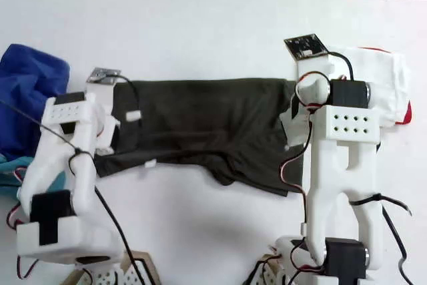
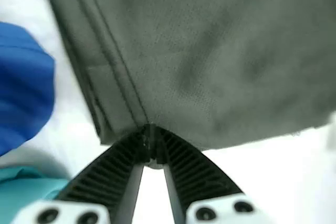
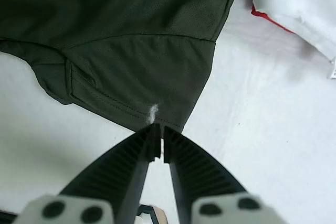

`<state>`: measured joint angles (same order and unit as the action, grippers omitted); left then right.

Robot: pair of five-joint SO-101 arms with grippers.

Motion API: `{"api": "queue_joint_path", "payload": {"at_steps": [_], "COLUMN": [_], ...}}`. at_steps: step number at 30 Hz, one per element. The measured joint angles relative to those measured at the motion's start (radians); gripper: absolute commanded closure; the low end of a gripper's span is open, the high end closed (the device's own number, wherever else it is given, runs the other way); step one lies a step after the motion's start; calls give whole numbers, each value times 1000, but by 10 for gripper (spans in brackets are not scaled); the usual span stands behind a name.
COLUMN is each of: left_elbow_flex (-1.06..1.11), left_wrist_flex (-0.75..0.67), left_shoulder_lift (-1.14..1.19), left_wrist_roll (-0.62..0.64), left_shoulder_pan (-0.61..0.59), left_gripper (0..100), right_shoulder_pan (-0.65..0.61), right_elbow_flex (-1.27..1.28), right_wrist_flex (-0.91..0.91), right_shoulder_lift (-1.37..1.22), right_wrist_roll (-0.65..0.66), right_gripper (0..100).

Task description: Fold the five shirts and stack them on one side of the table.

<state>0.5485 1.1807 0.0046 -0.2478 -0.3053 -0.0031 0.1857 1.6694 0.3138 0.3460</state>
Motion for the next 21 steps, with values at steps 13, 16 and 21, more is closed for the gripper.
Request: {"api": "queue_joint_path", "payload": {"at_steps": [13,16,21], "left_elbow_flex": [-206,-298,-416], "left_wrist_flex": [-63,-2,106], "left_shoulder_lift": [203,203,209], "left_wrist_roll": [32,55,64], "left_shoulder_pan": [-28,-28,-28], "left_gripper": [975,975,975], "right_shoulder_pan": [0,0,0], "right_elbow_flex": [0,0,0], "right_wrist_flex": [0,0,0], "right_shoulder_lift": [0,0,0], "right_wrist_roll": [0,0,0], "right_gripper": [979,979,979]}}
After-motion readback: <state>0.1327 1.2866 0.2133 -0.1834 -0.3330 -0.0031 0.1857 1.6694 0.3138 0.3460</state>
